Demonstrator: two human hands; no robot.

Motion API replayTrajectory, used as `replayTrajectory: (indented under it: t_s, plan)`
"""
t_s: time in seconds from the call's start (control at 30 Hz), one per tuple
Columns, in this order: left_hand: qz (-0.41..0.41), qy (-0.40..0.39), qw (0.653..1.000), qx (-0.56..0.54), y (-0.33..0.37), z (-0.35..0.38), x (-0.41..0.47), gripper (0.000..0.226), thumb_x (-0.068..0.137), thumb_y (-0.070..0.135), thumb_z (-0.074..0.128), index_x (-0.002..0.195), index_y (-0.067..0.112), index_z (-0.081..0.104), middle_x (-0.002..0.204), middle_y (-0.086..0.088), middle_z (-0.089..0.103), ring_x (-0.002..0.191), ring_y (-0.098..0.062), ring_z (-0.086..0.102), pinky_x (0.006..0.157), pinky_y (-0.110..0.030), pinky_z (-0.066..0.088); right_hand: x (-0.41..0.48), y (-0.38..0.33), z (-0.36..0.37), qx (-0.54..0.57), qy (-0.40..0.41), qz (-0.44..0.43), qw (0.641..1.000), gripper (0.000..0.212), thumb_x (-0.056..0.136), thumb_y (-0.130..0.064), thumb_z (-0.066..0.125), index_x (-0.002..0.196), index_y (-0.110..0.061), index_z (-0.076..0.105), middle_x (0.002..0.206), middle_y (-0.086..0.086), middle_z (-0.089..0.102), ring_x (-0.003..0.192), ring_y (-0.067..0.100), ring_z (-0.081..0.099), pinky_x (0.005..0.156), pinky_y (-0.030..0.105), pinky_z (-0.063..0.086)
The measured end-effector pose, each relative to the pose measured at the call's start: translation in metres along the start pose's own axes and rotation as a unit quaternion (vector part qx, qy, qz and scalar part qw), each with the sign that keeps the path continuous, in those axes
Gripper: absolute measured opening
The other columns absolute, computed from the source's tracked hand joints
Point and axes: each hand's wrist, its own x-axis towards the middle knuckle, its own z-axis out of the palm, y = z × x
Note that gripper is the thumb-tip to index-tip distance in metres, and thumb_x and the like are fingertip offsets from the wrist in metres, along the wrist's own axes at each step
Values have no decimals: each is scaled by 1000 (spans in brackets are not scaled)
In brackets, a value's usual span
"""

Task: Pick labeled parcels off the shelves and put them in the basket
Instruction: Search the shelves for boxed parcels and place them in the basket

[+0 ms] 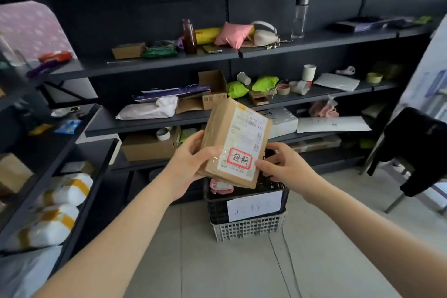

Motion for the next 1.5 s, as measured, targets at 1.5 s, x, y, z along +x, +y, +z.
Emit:
replayTrajectory:
  t_s: [1.5]
  plan:
    - [-282, 99, 916, 267, -449, -215, 447, 51, 95, 5, 50, 141, 25, 41, 126, 9, 57, 107, -1, 56, 76, 0, 39, 474, 471, 267, 199, -103, 512, 829, 58, 90, -34, 60, 136, -7, 39, 136, 6, 50, 131, 24, 40, 114, 42, 24]
